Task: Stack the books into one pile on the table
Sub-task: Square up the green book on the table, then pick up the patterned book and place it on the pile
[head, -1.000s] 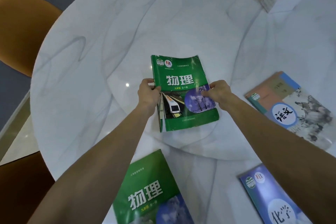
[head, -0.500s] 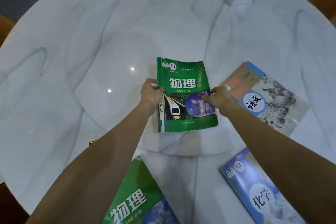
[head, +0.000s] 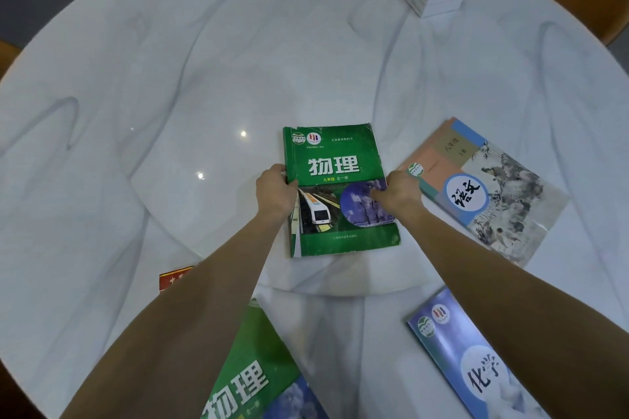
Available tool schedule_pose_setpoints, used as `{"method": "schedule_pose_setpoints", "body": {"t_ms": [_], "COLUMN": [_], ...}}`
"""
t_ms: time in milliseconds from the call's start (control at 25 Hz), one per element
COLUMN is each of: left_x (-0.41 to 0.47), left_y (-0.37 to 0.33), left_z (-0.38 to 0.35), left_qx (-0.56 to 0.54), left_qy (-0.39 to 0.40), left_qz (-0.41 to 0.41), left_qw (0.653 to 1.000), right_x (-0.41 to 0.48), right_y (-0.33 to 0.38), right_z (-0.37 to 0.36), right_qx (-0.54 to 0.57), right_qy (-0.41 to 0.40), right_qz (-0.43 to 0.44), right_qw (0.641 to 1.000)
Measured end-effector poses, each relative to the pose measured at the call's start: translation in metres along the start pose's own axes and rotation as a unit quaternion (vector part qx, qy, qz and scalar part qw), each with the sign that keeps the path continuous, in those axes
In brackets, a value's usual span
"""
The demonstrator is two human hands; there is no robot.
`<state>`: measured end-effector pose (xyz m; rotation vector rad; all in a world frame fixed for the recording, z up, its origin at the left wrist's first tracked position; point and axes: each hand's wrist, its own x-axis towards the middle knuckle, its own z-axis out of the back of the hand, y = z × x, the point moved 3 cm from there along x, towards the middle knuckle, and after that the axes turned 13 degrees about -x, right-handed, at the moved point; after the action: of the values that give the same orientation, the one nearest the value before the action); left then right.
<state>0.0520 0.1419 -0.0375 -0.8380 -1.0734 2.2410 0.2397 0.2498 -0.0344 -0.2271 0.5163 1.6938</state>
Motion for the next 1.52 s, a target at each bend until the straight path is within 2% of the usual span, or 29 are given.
{"method": "schedule_pose_setpoints", "body": {"t_ms": [240,440,760,1200,1520], "left_x": [-0.01,-0.029,-0.064,-0.091,-0.085], "left_y": [-0.005,-0.023,-0.06,-0.095,-0.105], "left_z": [0.004,0.002,-0.024,-0.12,-0.189], "left_qx": [0.122,0.233,0.304,0.327,0.326], "left_qy": [0.028,0.063,0.089,0.11,0.109], "left_qz": [-0.064,-0.137,-0.214,-0.234,-0.19], "left_qw": [0.99,0.961,0.924,0.909,0.92], "right_x": [-0.016,-0.034,-0.042,0.003,0.059], "right_y": [-0.001,-0.004,-0.027,-0.116,-0.173], "right_z": [-0.002,0.012,0.045,0.087,0.107], "right_qx": [-0.082,-0.185,-0.303,-0.289,-0.263], "right_qy": [-0.02,-0.072,-0.108,-0.098,-0.114], "right_qz": [0.03,0.082,0.146,0.117,0.101], "right_qw": [0.996,0.977,0.936,0.945,0.953]}}
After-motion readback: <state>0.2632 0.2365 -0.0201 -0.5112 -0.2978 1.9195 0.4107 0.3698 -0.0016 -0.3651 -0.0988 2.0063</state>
